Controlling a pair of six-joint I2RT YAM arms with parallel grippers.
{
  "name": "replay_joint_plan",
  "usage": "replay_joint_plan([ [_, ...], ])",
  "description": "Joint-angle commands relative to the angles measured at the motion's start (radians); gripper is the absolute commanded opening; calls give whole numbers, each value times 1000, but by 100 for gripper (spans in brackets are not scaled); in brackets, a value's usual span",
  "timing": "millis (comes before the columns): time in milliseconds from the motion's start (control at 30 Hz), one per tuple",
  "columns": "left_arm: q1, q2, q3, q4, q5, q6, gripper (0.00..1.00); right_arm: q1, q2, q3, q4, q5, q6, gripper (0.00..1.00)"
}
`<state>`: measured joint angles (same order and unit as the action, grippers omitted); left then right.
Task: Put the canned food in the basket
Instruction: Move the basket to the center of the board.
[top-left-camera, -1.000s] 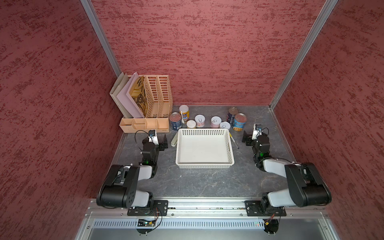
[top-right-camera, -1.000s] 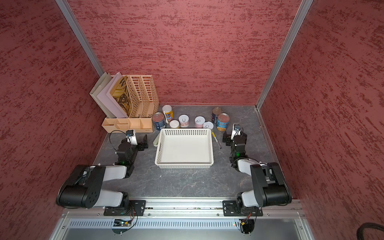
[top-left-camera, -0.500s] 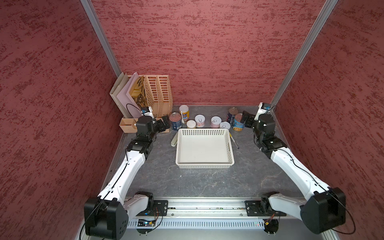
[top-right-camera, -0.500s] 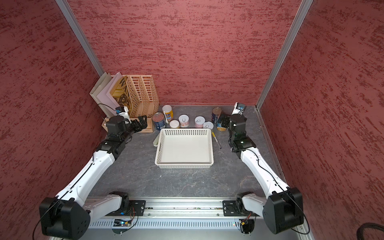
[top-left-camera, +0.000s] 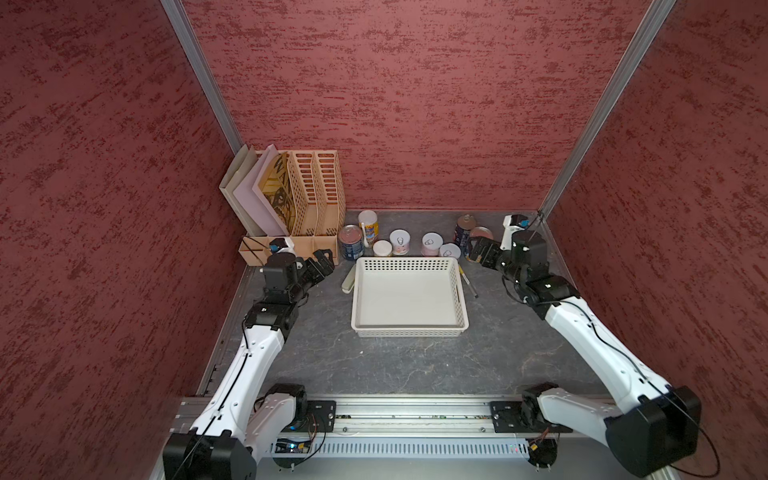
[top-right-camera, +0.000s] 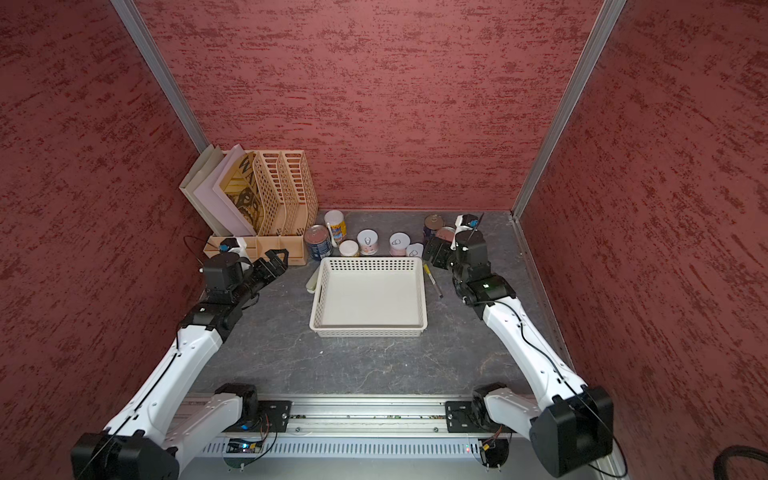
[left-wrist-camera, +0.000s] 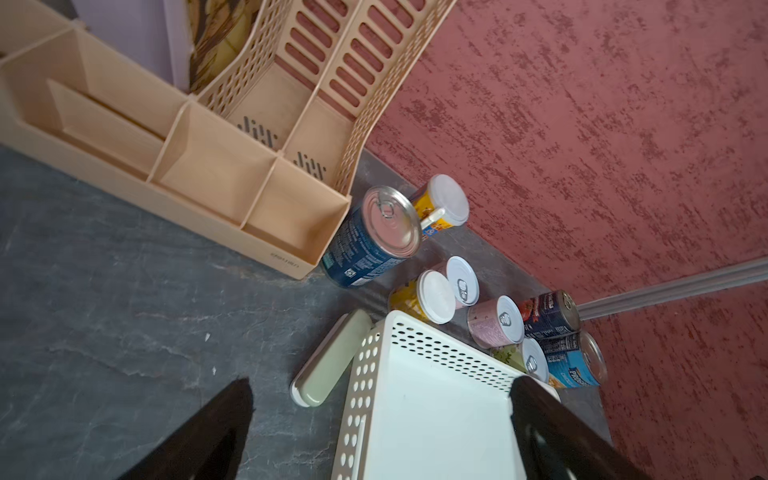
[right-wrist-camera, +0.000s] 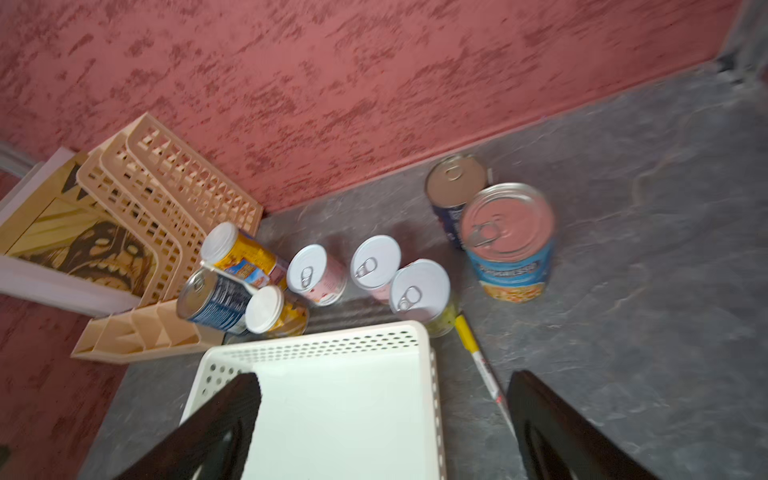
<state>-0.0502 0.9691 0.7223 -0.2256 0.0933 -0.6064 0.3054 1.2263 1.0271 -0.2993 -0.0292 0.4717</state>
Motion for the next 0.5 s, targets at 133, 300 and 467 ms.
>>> replay_joint_plan([
  [133,18,199,151,-158,-46,-91,100,40,223,104,-187,-13,-21,98],
  [300,19,354,294,-335,-36,-88,100,44,291,128,-185,-26,-28,97],
  [467,19,453,368,-393,-5,-92,100,55,380,174,-192,-28,-36,83],
])
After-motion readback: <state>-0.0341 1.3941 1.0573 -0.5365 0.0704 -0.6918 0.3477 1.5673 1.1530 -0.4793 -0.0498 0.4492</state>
